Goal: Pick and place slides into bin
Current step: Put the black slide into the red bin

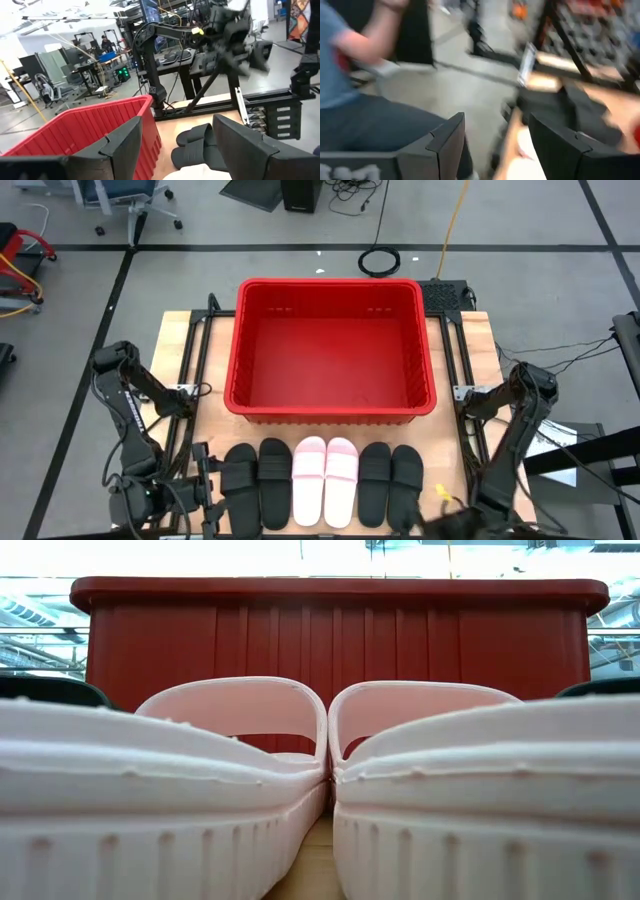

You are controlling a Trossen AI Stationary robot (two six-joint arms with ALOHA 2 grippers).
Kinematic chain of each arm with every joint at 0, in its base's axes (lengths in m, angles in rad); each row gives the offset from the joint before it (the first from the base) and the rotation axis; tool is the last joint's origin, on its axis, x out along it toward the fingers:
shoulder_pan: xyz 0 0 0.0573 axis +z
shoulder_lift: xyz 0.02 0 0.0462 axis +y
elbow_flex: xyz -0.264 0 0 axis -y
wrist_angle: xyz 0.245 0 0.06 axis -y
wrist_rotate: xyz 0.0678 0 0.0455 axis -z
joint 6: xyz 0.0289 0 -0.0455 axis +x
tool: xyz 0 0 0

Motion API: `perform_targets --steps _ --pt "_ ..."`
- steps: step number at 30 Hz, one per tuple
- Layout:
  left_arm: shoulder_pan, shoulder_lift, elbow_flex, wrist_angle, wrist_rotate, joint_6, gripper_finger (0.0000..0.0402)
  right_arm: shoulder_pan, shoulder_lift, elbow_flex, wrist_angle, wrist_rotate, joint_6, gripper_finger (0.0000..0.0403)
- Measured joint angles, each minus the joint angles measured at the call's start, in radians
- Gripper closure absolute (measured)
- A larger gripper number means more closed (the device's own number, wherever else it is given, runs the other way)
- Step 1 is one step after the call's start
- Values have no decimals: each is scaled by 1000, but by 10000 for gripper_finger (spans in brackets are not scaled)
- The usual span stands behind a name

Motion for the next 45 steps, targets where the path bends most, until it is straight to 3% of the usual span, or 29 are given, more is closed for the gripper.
perform_targets --steps 4,10,20,31,38,45 --pt "1 0 0 -9 0 -18 151 -64 0 0 -190 -2 155 193" --pt "-3 0 0 -13 0 -23 151 -114 34 0 -412 -91 367 193" --pt "-3 0 0 -15 0 -21 151 -154 81 0 -511 -156 485 193" --pt "-3 0 -1 -23 -1 -21 151 -160 100 -1 -832 -257 757 193" --pt "5 0 -1 -30 -2 -23 151 -146 88 -1 -710 -256 738 193" --pt "19 0 -1 -33 -2 -26 151 -146 86 -1 -548 -344 545 193"
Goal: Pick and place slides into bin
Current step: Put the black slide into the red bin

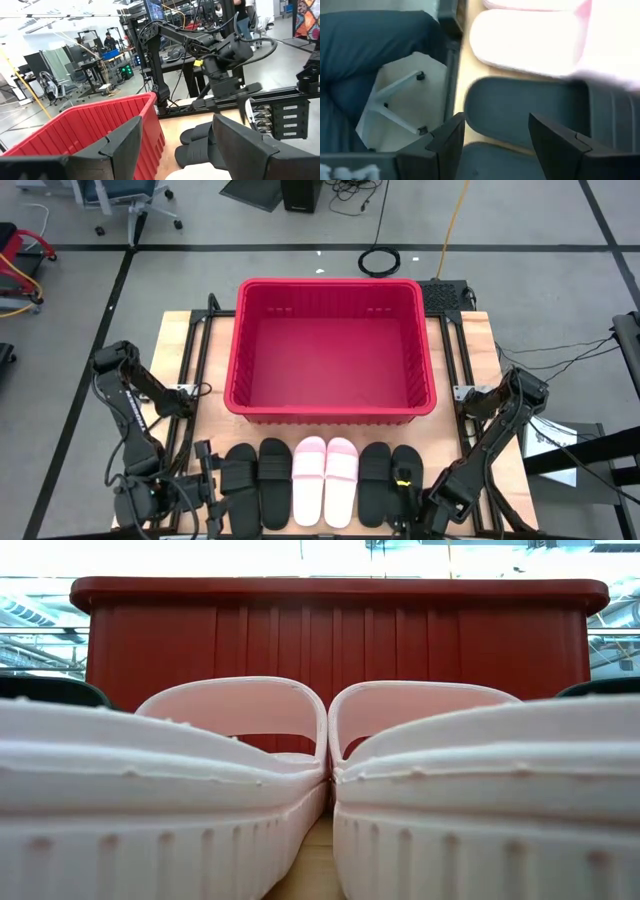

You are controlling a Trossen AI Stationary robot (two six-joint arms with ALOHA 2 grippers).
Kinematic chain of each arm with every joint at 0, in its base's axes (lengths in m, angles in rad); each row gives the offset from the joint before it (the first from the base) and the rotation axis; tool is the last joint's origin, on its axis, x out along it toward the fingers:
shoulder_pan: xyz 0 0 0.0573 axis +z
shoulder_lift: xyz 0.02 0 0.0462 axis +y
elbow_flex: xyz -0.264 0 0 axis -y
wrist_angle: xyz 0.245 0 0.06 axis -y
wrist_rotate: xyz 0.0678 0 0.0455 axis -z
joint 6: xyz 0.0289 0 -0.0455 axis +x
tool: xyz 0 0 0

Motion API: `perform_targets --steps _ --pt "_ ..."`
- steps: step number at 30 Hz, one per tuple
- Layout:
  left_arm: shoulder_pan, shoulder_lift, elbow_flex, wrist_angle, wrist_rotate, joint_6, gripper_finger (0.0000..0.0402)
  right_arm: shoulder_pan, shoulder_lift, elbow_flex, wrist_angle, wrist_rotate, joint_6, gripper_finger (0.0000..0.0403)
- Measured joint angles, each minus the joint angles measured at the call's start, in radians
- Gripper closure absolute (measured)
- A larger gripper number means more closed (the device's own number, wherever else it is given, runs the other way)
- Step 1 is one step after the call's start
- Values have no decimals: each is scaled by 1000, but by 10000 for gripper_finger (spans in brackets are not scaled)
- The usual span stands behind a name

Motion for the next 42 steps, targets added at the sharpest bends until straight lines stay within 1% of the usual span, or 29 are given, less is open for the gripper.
perform_targets --steps 2,5,9,16,17,19,23,25,28,30,31,32,34,36,38,42 --pt "3 0 0 -1 0 -1 151 -3 0 0 39 8 -14 193" --pt "5 0 0 -2 0 -2 151 -31 -20 0 42 -44 -38 193" --pt "5 0 0 -3 0 -4 151 -49 -30 0 40 -35 -7 193" --pt "5 0 0 -2 0 -1 151 -51 -30 1 -78 -16 52 193" --pt "5 0 0 -2 0 -1 151 -51 -29 9 -105 -11 54 193" --pt "5 0 0 -2 0 3 151 -44 -20 41 -168 34 65 193" --pt "5 0 0 -2 0 7 151 -6 56 177 -322 137 32 193" --pt "5 0 0 -2 0 7 151 6 125 272 -459 167 45 193" --pt "5 0 0 -2 0 7 151 10 250 422 -746 165 153 193" --pt "5 0 0 -2 0 5 151 8 337 500 -923 139 240 193" --pt "5 0 0 -2 0 3 151 7 377 531 -982 121 271 193" --pt "5 0 0 -2 0 2 151 8 415 553 -1004 102 297 193" --pt "5 -1 0 -2 0 2 151 20 455 563 -984 60 274 193" --pt "5 -1 0 -2 0 2 151 34 470 563 -978 62 262 193" --pt "5 -1 0 -2 0 3 151 40 462 564 -1008 69 301 193" --pt "5 -1 0 -2 -1 -8 151 47 409 562 -996 115 332 193"
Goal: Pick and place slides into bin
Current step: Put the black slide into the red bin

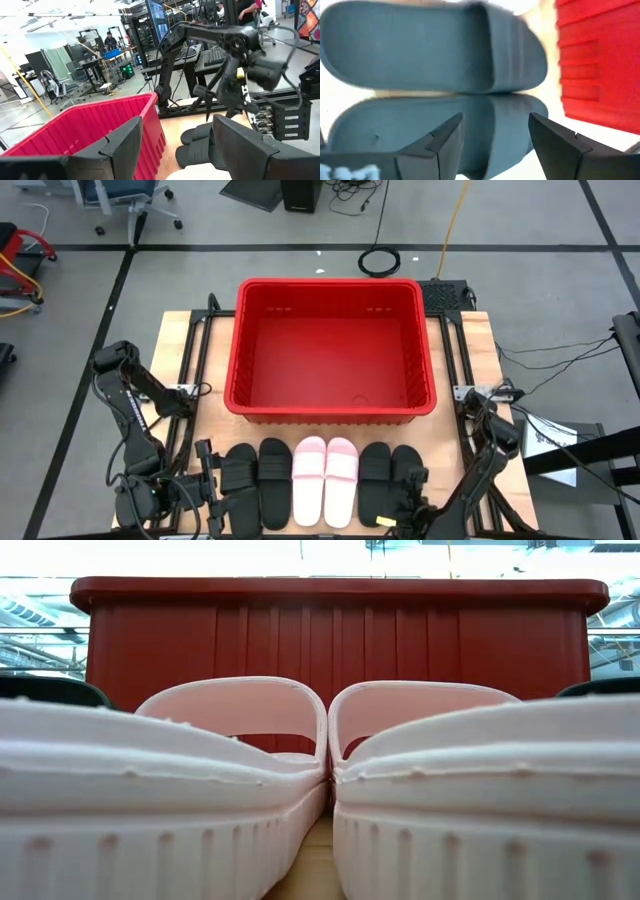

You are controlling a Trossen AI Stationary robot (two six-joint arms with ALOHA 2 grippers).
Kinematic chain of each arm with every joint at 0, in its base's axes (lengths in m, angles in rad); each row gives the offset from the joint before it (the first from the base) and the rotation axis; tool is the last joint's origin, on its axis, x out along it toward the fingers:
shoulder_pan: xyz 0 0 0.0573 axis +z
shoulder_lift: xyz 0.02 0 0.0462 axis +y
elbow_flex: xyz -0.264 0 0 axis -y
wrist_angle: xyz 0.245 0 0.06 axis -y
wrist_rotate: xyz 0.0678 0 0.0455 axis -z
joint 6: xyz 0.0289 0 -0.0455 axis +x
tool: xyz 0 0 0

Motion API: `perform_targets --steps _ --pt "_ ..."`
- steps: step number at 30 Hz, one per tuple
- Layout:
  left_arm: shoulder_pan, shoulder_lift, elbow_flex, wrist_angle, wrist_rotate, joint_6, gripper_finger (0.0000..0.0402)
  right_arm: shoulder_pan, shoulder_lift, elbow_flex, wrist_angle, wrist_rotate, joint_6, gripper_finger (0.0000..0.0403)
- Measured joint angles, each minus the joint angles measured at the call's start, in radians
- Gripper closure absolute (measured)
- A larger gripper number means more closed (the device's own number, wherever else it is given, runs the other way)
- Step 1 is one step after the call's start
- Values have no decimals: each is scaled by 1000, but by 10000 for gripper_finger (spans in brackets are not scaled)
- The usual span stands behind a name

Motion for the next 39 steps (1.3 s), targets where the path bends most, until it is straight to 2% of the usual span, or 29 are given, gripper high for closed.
perform_targets --steps 7,16,23,27,31,34,39 --pt "0 0 0 0 0 9 151 17 -77 0 12 1 125 193" --pt "0 0 0 0 0 7 151 27 -83 -13 81 26 116 193" --pt "0 0 0 0 0 4 151 24 -83 -71 247 25 13 193" --pt "0 0 0 0 0 4 151 22 -83 -130 403 23 -34 193" --pt "0 0 0 0 0 4 151 11 -82 -188 530 -71 -153 193" --pt "0 0 0 0 0 8 151 -5 -82 -209 543 -110 -190 193" --pt "0 0 0 0 0 8 151 -35 -82 -211 464 -136 -175 193"
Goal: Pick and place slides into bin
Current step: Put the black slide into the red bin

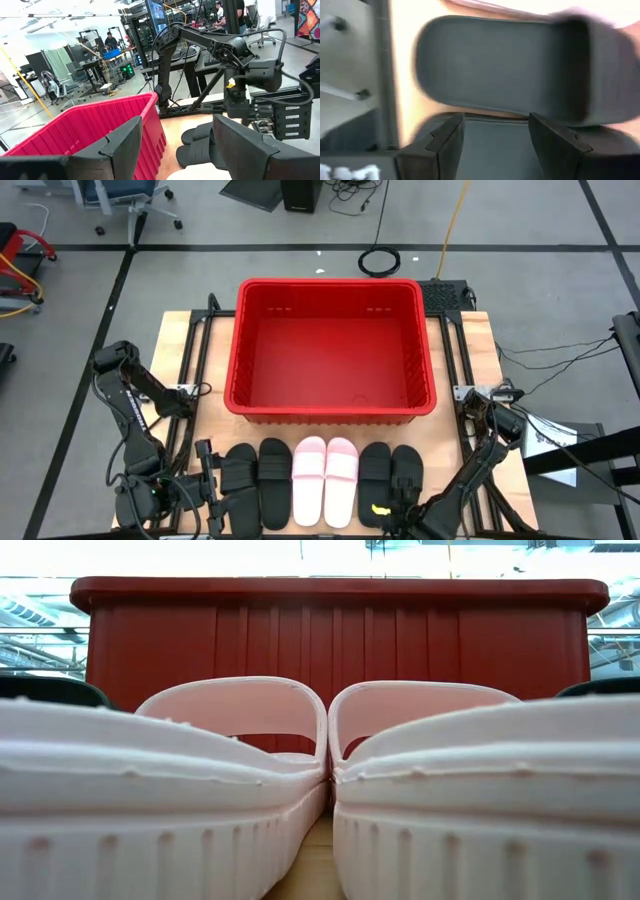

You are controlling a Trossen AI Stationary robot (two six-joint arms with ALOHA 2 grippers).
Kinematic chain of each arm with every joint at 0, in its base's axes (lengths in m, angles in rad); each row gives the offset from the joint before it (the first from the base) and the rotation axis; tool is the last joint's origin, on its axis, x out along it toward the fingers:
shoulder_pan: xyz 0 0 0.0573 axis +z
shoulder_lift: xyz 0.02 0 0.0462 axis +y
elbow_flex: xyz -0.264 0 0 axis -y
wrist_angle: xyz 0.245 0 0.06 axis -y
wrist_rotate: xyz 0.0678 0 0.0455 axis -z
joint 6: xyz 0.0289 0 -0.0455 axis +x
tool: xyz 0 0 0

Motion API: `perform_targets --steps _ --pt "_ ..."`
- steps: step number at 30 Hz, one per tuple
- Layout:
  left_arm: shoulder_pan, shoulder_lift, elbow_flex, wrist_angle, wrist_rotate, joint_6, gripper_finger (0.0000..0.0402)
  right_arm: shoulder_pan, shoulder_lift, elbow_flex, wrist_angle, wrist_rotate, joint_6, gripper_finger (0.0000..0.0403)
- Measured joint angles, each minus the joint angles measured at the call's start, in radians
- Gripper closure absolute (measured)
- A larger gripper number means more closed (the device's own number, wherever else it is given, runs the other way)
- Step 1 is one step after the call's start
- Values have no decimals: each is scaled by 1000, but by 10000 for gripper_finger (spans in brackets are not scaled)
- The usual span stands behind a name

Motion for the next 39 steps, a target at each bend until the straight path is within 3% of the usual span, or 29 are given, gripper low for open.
perform_targets --steps 21,39 --pt "1 0 0 0 0 4 151 3 0 -1 -309 58 167 193" --pt "1 0 0 0 0 10 151 -14 -1 -268 -321 29 277 194"
